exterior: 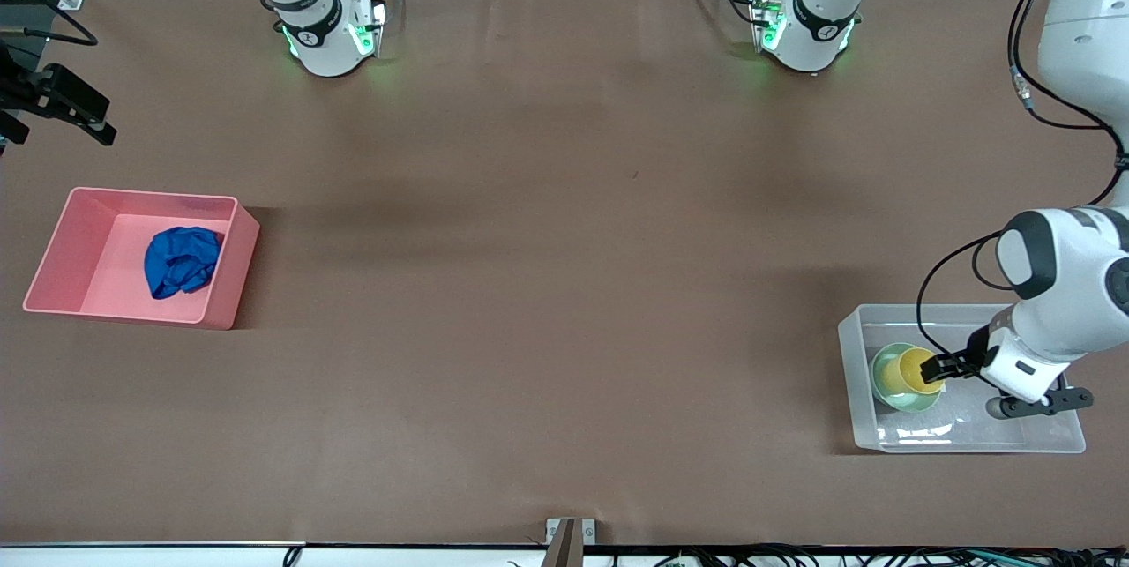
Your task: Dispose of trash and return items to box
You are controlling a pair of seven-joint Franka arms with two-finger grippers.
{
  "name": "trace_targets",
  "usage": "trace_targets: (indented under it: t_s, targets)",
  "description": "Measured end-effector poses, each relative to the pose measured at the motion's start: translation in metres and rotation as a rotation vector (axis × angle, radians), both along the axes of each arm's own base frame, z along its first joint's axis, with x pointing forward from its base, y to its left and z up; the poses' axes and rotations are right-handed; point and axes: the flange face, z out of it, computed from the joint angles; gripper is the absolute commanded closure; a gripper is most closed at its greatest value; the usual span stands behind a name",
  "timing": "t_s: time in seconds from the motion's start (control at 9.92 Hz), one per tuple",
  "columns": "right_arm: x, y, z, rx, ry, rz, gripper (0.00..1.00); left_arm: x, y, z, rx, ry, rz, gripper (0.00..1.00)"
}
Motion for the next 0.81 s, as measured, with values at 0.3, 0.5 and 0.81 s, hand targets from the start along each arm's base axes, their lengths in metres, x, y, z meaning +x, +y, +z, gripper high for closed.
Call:
trace_targets:
  t_s: [0.3, 0.5, 0.81]
  targets:
    - [0.008, -0.001, -0.008, -0.001, 0.013, -0.001, 0.0, -0.027, -0.04, 0.127, 0.044, 0.013, -0.046, 0.0]
    - [0.01, -0.002, -0.01, 0.0, 0.018, -0.002, 0.0, -0.053, -0.06, 0.189, 0.05, 0.016, -0.055, 0.0]
    - [0.01, -0.001, -0.011, 0.0, 0.023, 0.001, 0.0, -0.095, -0.085, 0.257, 0.045, 0.039, -0.06, 0.0]
